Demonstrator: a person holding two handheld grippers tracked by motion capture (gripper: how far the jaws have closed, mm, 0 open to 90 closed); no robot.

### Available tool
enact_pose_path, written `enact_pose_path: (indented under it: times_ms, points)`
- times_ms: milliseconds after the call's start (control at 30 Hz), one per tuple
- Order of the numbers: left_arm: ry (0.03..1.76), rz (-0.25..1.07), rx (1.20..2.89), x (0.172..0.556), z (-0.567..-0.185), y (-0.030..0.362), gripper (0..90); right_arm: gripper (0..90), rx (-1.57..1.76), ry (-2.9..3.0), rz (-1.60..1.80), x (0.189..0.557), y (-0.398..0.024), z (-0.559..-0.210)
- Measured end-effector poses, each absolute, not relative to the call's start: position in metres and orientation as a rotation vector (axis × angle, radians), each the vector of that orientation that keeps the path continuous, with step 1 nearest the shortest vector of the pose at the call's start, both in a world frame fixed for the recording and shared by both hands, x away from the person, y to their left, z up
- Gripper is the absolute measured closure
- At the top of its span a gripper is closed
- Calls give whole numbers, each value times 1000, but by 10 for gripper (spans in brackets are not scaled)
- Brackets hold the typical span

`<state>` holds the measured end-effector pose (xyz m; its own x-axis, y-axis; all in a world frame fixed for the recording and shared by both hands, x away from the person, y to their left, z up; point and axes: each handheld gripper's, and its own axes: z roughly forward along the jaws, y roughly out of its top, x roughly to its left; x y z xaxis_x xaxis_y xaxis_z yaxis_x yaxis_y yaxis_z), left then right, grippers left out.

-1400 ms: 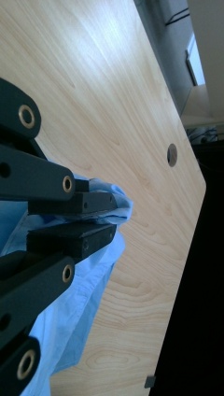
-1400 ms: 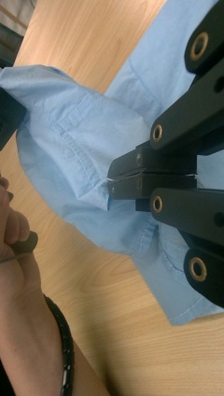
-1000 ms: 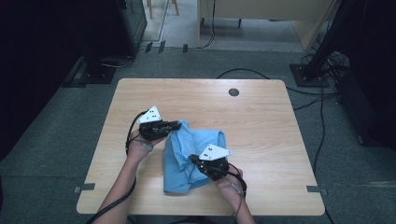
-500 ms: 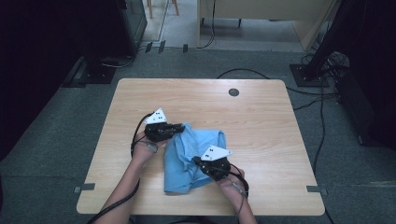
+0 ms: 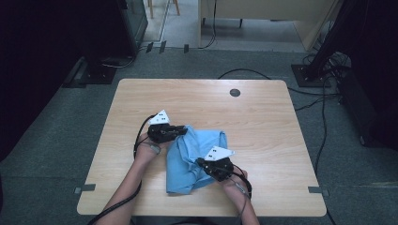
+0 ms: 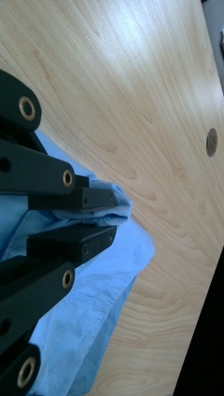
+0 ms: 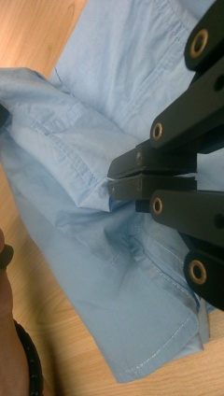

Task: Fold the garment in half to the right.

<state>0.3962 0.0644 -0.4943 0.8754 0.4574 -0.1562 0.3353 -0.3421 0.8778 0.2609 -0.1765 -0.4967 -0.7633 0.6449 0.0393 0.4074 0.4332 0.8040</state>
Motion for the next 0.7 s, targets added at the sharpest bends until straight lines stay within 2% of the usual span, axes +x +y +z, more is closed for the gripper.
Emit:
enact_pose_path:
  times_ms: [67,200,333,467,700]
  points:
    - [590,141,1958,397,-495,65,788,855,911,2424,1227,262,-177,-497]
    - [607,128,1937,398,-496,65,710,748,911,2421,1217,263,-181,-496]
    - [616,148,1909,399,-496,67,521,676,921,2433,1208,264,-185,-496]
    - [613,150,1876,400,-493,68,412,605,932,2423,1226,264,-191,-495]
    - [597,115,1798,400,-485,74,305,549,957,2392,1260,261,-205,-486]
